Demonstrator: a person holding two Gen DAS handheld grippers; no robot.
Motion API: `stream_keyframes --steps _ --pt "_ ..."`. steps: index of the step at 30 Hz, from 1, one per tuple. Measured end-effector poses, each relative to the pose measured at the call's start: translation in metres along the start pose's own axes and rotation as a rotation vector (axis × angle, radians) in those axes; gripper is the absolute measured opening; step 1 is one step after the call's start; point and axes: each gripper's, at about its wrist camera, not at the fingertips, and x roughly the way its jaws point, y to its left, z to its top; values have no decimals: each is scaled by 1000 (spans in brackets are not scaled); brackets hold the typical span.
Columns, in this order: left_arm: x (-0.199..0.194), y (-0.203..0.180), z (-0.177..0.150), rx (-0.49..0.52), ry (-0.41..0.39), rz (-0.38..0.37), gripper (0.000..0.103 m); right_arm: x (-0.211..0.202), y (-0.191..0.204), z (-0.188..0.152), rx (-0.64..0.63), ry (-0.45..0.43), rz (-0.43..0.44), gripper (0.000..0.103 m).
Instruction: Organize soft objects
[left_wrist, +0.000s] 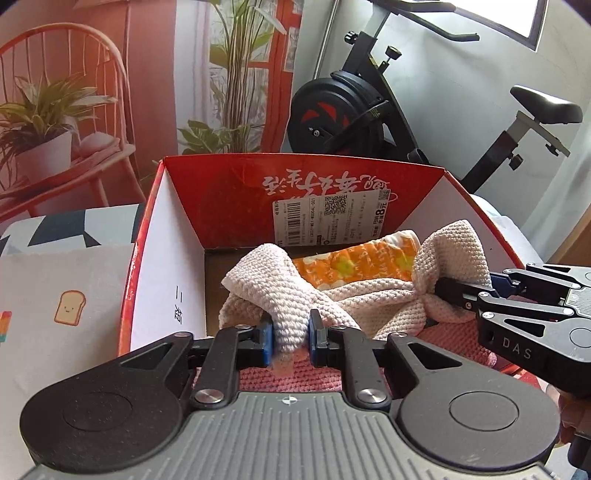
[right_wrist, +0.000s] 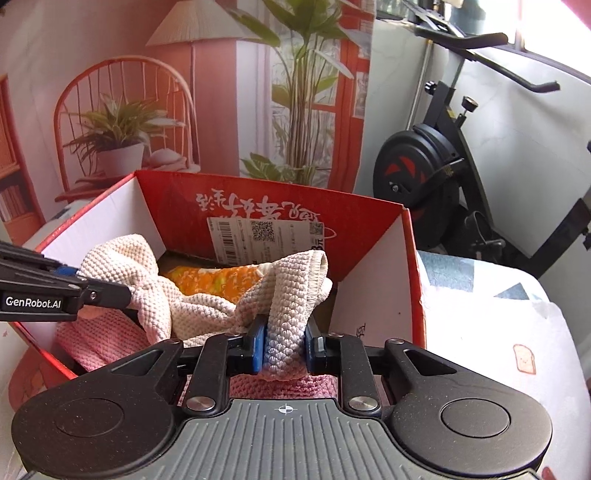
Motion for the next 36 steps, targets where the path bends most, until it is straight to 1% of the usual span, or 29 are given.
stream_keyframes --steps 2,3,4,6,7,8,9,10,11,12,13,15,18,20,22,24,28,33,36 --pt "-8 2 0 -9 -13 -7 31 -5 -5 -2 28 -21 0 32" --pt "-12 3 1 -12 -21 -14 41 -8 -7 -4 29 -26 -5 44" --pt "-17 3 1 -11 -35 -20 50 -10 -7 -6 24 -32 -10 55" --pt "-29 4 1 -9 -66 -18 55 -19 -8 -9 7 -57 -14 61" --pt "-35 3 1 -11 -74 -18 57 -23 -7 -10 -1 -72 -16 69" --pt "-40 4 1 -18 -78 -19 58 -28 -6 -11 -5 -87 -22 74" --pt "-45 5 0 -24 -83 -21 61 -35 -6 -13 -6 -106 -30 85" --pt "-52 4 -2 -26 -92 -22 65 -42 -6 -15 -2 -131 -33 91" --pt "-59 4 -5 -25 -104 -21 68 -49 -6 -17 2 -152 -28 94" --pt "-66 2 -8 -22 -119 -22 75 -57 -5 -18 6 -173 -23 101" --pt "-74 1 -13 -16 -133 -23 81 -64 -5 -20 8 -188 -22 102" --pt "-89 -1 -23 5 -150 -24 86 -79 -3 -27 13 -214 -17 102" --pt "-105 -5 -42 35 -144 -39 86 -100 -4 -40 52 -244 -1 102" --pt "-112 -3 -56 27 -123 -46 86 -114 -6 -52 89 -270 7 103" --pt "-116 -2 -73 12 -107 -63 86 -124 -6 -67 118 -273 11 103" --pt "-118 -2 -89 9 -89 -74 86 -128 -6 -82 143 -252 18 103" --pt "-110 -9 -122 -4 -40 -105 85 -125 2 -116 172 -171 48 102" --pt "-90 -11 -149 -72 8 -115 83 -111 25 -156 132 -55 60 102" --pt "-80 -12 -160 -90 27 -100 80 -106 35 -168 87 -37 79 102"
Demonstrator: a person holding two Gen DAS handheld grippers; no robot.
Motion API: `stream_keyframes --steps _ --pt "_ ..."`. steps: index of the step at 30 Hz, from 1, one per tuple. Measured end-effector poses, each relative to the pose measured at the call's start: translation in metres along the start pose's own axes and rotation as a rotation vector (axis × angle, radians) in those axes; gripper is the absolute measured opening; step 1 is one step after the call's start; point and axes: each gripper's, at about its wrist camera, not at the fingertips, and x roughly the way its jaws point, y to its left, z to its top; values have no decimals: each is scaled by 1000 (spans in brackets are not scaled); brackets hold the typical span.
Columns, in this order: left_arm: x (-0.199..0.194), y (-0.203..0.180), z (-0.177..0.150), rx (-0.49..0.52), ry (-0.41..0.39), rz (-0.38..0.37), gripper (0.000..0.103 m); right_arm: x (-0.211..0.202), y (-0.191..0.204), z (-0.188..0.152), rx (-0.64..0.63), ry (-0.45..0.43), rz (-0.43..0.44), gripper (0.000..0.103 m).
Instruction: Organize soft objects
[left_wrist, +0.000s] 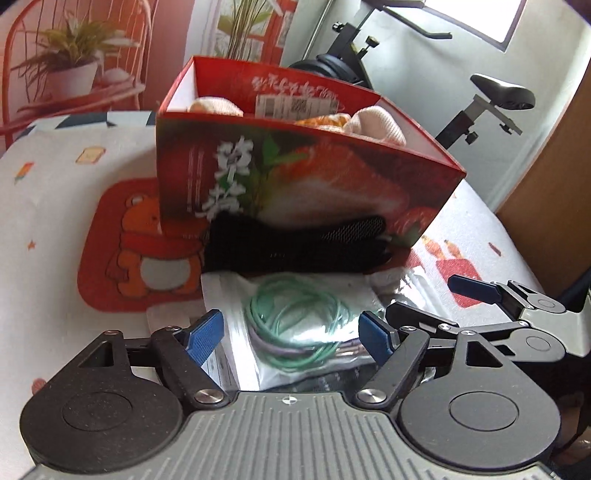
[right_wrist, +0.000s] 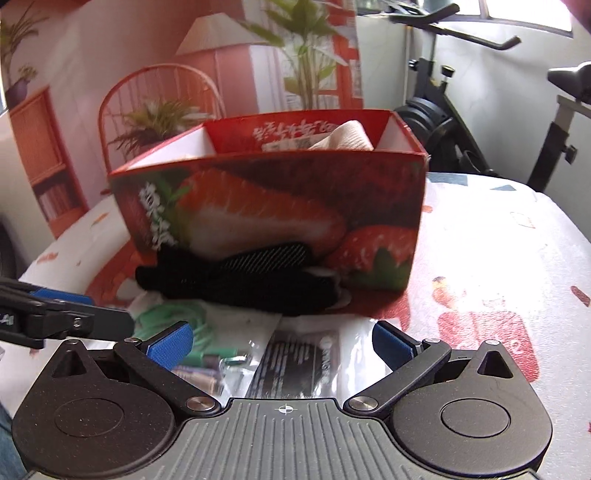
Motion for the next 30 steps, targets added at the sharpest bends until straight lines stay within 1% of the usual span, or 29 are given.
stream_keyframes --steps 4,7,13,17,20,22,23,24,27,30 --pt "8 8 -9 -35 20 13 73 7 8 -10 -56 27 4 102" --pt "9 14 -15 -67 17 14 68 9 7 -16 -49 27 31 102" --pt "5 17 -22 -77 -15 -1 65 16 -1 -24 -40 51 99 103" --pt "6 16 -25 -80 -25 -16 63 15 -1 -25 -52 55 106 103" --pt "5 19 -26 -105 -26 -41 54 15 -1 -27 -49 50 104 103" --pt "4 25 -26 -137 -27 -64 40 15 -2 -28 -42 49 104 103" --pt "5 27 -27 -153 -25 -75 35 15 -2 -28 -40 52 104 103" --pt "5 29 -27 -163 -23 -84 26 14 -3 -27 -38 56 104 103" --pt "5 27 -28 -156 -20 -83 25 13 -6 -24 -14 71 109 103" --pt "5 23 -28 -133 -15 -69 25 11 -15 -19 54 62 128 102"
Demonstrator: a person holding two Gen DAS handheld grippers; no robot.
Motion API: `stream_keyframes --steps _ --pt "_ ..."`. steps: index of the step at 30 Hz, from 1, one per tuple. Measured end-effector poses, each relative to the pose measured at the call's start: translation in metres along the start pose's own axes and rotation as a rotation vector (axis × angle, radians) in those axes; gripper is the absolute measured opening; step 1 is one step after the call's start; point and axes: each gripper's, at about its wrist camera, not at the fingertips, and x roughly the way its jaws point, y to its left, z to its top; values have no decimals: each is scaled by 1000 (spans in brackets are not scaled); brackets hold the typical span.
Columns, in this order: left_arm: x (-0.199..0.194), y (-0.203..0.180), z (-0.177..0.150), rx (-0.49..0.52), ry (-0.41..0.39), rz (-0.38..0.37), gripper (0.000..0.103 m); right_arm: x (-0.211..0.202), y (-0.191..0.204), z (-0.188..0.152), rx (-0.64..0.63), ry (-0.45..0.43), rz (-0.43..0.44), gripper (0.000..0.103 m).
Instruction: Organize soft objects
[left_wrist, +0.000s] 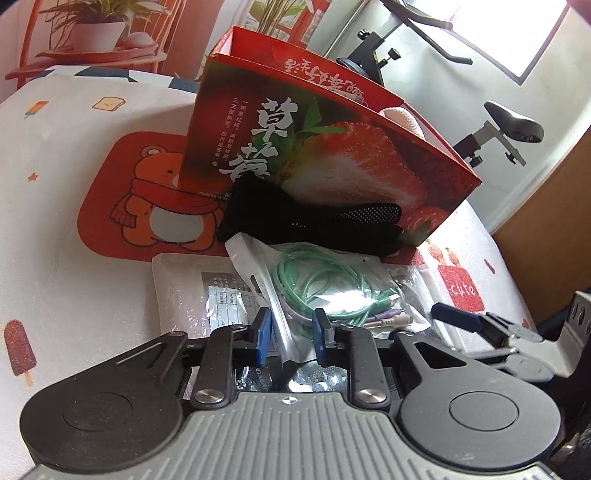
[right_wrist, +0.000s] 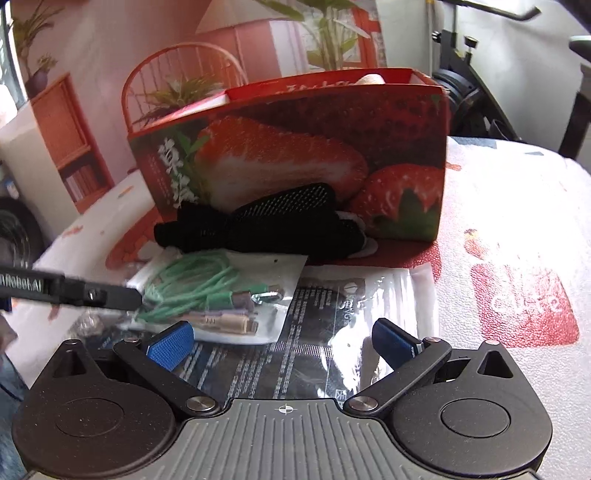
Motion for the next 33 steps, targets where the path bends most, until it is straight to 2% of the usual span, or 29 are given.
stream_keyframes --steps 2,4,7,12,14,15,33 --pt "1 1 0 0 3 -1 25 -1 -6 5 43 -14 17 100" --pt "1 2 1 -2 6 -6 25 1 -9 10 59 -7 21 89" --pt "2 1 1 7 11 -16 25 7 -9 19 46 11 5 80" --pt "3 -3 0 29 18 -30 25 18 -3 28 25 35 38 72" --pt "3 -3 -1 29 21 -34 25 20 -1 29 37 41 59 65" --pt "2 -3 -1 27 23 -39 25 20 0 29 48 45 74 57" --pt "-12 -24 -8 104 49 -21 25 -11 7 19 68 55 95 54"
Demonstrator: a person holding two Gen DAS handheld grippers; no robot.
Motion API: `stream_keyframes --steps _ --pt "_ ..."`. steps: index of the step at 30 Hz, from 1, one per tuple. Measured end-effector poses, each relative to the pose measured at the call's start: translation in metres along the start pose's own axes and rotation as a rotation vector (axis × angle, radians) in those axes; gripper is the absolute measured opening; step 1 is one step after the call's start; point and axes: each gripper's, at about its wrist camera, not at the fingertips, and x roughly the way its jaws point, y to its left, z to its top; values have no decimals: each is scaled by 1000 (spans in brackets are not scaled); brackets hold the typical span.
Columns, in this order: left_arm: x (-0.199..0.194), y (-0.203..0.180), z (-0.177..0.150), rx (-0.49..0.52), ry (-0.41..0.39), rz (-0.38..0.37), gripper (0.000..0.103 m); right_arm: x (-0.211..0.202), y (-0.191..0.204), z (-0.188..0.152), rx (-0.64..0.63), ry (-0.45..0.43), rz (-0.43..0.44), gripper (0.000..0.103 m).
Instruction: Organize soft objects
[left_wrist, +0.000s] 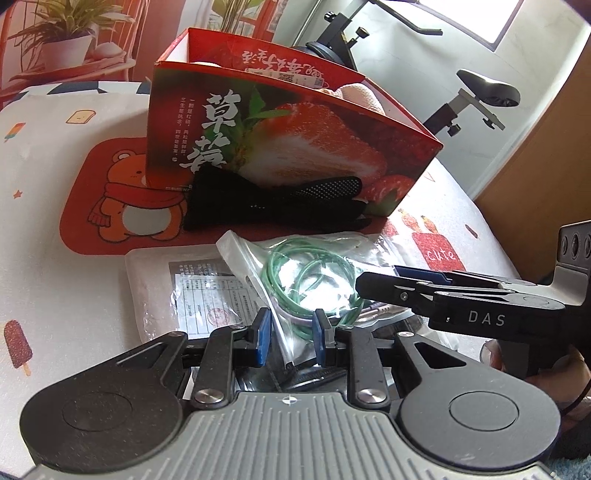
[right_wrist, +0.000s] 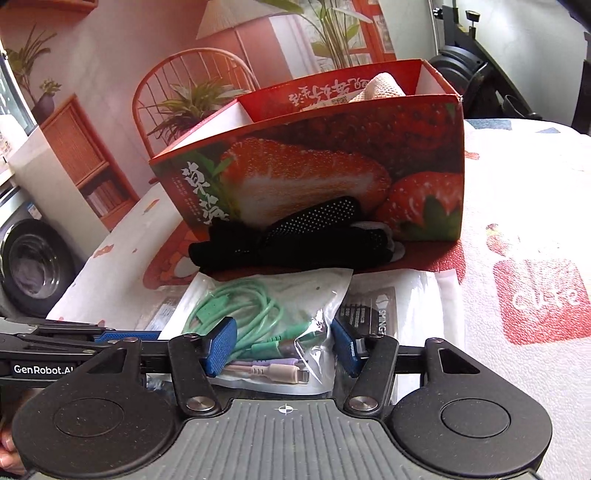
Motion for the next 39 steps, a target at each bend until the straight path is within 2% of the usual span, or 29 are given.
stream_keyframes --steps 10,15,20,25,29,39 --pt "-2 2 -5 -38 30 0 26 -14 -4 -11 28 50 -21 55" --pt "-2 10 -2 -76 13 18 29 -11 -7 -14 26 52 -22 58" --pt "4 5 6 -39 25 50 29 -9 -5 -14 -3 51 -29 59" --pt "14 3 10 -42 36 20 34 -8 -2 -14 -25 51 -37 60" --pt "11 -2 1 -19 14 23 35 -8 -1 -14 -38 53 -38 60" --pt "9 4 -3 -41 9 0 35 -7 -1 -14 -51 56 -40 60"
